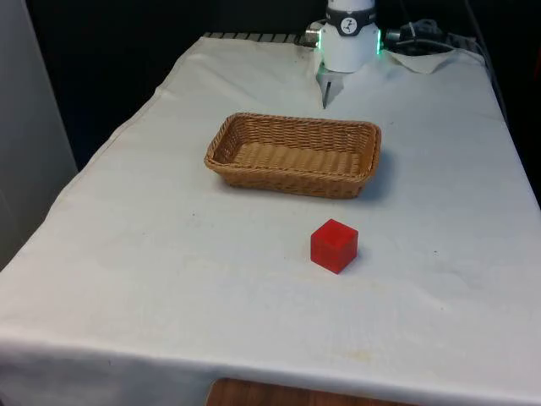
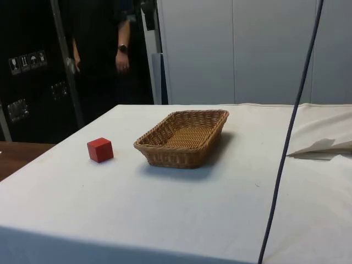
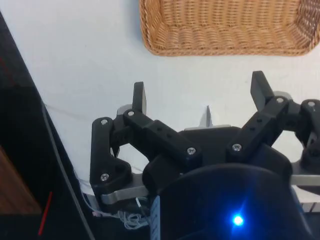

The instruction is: Pick up the cube and place it into the basket.

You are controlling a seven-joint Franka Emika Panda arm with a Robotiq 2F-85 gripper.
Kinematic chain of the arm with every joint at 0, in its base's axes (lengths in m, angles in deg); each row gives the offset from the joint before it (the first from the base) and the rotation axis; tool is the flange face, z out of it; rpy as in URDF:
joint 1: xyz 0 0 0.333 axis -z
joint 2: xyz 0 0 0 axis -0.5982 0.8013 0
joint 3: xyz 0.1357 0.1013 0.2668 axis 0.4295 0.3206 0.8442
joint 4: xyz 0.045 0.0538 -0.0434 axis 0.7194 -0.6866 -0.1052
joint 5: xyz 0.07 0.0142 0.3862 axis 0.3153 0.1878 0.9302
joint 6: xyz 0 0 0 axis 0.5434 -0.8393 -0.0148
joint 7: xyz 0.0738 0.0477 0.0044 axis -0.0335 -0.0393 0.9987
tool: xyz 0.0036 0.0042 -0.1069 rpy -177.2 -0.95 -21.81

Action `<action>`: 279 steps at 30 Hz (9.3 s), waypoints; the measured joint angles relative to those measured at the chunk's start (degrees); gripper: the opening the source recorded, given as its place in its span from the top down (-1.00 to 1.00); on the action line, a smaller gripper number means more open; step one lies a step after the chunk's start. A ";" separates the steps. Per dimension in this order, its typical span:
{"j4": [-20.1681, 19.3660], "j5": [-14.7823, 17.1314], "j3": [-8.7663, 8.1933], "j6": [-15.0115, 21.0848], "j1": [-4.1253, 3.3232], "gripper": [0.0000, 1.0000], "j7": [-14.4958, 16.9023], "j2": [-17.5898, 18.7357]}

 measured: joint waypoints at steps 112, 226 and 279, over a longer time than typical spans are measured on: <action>19.82 -6.93 3.95 29.34 0.74 -1.00 -17.02 40.85; -1.83 -17.65 3.67 27.33 0.52 0.95 -25.73 17.70; -28.25 -19.19 -1.72 41.02 3.44 0.95 -18.11 4.41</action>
